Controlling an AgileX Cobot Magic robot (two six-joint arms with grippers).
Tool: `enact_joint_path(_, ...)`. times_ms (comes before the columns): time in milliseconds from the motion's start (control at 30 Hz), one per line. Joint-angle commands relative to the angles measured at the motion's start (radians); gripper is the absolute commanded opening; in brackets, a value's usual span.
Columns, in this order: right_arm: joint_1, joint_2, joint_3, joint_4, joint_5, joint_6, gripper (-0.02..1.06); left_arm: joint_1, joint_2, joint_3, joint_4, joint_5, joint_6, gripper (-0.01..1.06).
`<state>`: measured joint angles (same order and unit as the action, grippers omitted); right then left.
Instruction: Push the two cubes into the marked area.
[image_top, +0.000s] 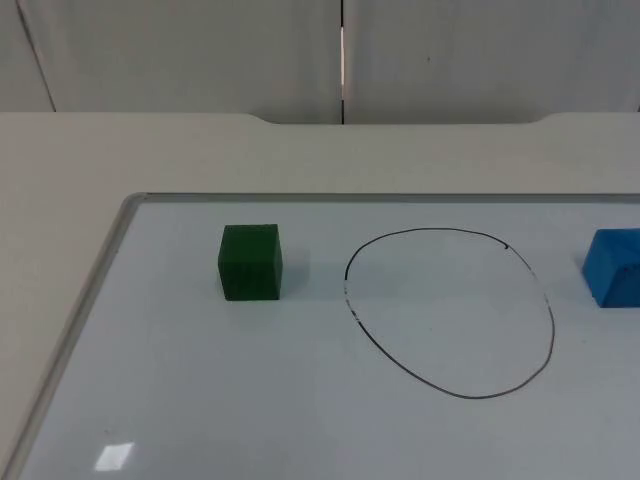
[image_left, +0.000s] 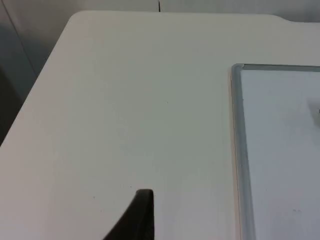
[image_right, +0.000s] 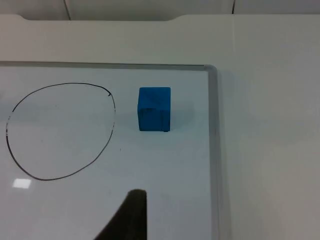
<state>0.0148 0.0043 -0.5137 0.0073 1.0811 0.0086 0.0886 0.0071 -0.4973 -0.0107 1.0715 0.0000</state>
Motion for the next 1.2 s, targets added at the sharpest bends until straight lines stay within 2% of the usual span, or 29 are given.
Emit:
enact_joint_path(0, -0.007, -0.004, -0.001, 0.004, -0.002, 0.000, 1.05, 0.003, 0.013, -0.015, -0.006, 0.003, -0.006, 1.05)
enact_joint_path(633, -0.007, -0.004, -0.001, 0.004, -0.002, 0.000, 1.05, 0.003, 0.094, -0.047, -0.004, -0.039, -0.006, 1.05)
enact_joint_path(833, -0.007, -0.004, -0.001, 0.004, -0.002, 0.000, 1.05, 0.003, 0.180, -0.047, -0.011, -0.120, -0.006, 1.05)
enact_joint_path(1000, -0.005, -0.004, -0.001, 0.004, -0.002, 0.000, 1.05, 0.003, 0.275, -0.047, -0.076, -0.176, 0.000, 1.05)
enact_joint_path(1167, -0.005, -0.004, -0.001, 0.004, -0.002, 0.000, 1.05, 0.003, 0.393, -0.047, -0.093, -0.283, 0.000, 1.05)
